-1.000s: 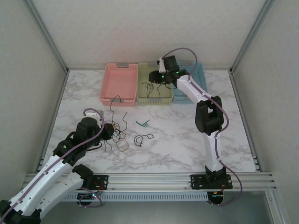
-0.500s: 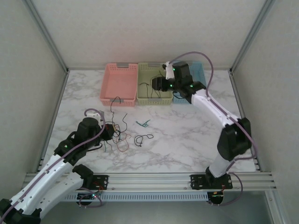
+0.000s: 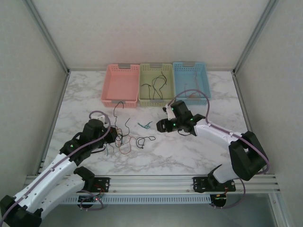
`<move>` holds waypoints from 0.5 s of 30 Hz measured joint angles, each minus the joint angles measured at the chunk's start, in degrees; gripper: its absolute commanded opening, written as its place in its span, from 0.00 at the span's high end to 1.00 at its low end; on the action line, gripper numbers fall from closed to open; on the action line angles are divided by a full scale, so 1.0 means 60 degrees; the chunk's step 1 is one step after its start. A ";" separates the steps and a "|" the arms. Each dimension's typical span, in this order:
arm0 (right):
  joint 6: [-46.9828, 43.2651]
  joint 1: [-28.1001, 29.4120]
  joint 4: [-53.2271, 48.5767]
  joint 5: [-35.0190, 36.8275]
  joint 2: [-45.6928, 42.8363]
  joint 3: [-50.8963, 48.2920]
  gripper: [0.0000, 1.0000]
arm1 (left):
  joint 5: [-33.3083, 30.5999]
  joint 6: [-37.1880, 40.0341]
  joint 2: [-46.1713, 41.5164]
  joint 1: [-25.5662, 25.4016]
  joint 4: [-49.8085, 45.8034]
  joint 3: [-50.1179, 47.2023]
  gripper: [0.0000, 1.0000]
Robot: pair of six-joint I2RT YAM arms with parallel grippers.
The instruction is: Untangle the cables
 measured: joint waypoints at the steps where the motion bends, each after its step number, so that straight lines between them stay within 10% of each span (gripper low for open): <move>1: 0.0047 0.0073 0.0157 -0.0044 0.0084 -0.0160 0.50 | -0.0004 -0.0004 0.0157 0.0000 0.0004 -0.0044 1.00; 15: 0.0528 0.0328 0.2448 -0.1395 0.2080 -0.0685 0.50 | -0.0044 -0.0033 0.0969 0.0000 0.0492 -0.0557 1.00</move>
